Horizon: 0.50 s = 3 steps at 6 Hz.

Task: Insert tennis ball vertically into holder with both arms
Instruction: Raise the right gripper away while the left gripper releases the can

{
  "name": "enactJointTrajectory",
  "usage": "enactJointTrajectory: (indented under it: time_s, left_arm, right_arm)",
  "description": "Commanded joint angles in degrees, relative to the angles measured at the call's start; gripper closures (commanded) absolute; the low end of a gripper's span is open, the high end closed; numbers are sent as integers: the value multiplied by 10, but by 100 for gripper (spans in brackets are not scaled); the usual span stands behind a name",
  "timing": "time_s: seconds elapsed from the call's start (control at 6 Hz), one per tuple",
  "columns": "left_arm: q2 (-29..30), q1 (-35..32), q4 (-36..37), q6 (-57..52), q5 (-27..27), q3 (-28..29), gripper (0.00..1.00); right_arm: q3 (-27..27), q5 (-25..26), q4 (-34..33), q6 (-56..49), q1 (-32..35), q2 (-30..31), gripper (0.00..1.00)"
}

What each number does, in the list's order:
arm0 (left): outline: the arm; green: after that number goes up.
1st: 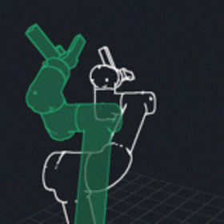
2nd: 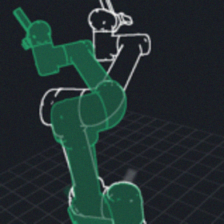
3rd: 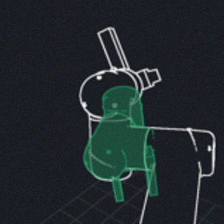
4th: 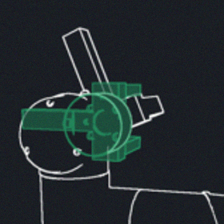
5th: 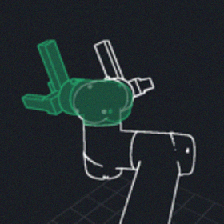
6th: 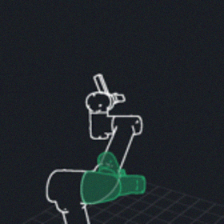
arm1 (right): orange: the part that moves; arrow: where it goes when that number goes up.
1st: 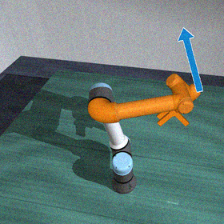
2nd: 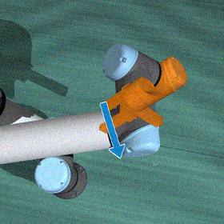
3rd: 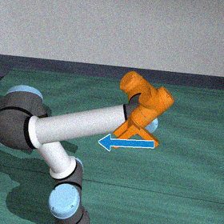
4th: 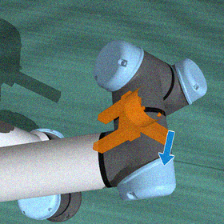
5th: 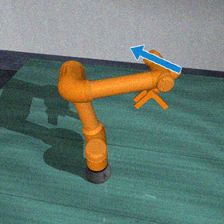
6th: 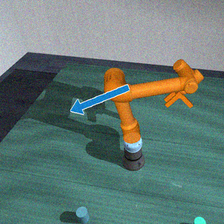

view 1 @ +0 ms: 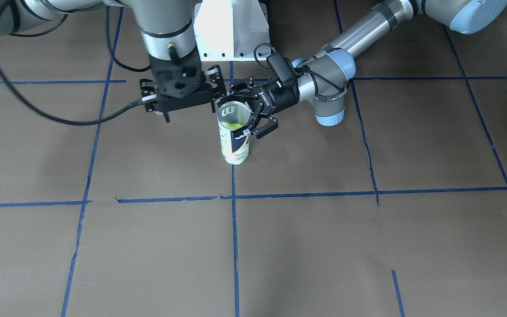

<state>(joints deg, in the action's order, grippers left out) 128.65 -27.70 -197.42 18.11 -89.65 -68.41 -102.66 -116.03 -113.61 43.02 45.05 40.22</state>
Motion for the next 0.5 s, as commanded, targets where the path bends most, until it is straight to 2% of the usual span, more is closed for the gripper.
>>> enactJointTrajectory:
  time_s: [0.0,0.17,0.33]
  left_arm:
    - [-29,-11,71,3,-1,-96,1]
    - [-39,-24,165,3,-2,-170,1]
    - [-39,-31,217,-1,-1,-181,1]
  right_arm:
    - [3,-30,4,-113,71,49,1]
    - [3,-35,5,-195,115,88,1]
    - [5,-56,5,-258,156,121,1]
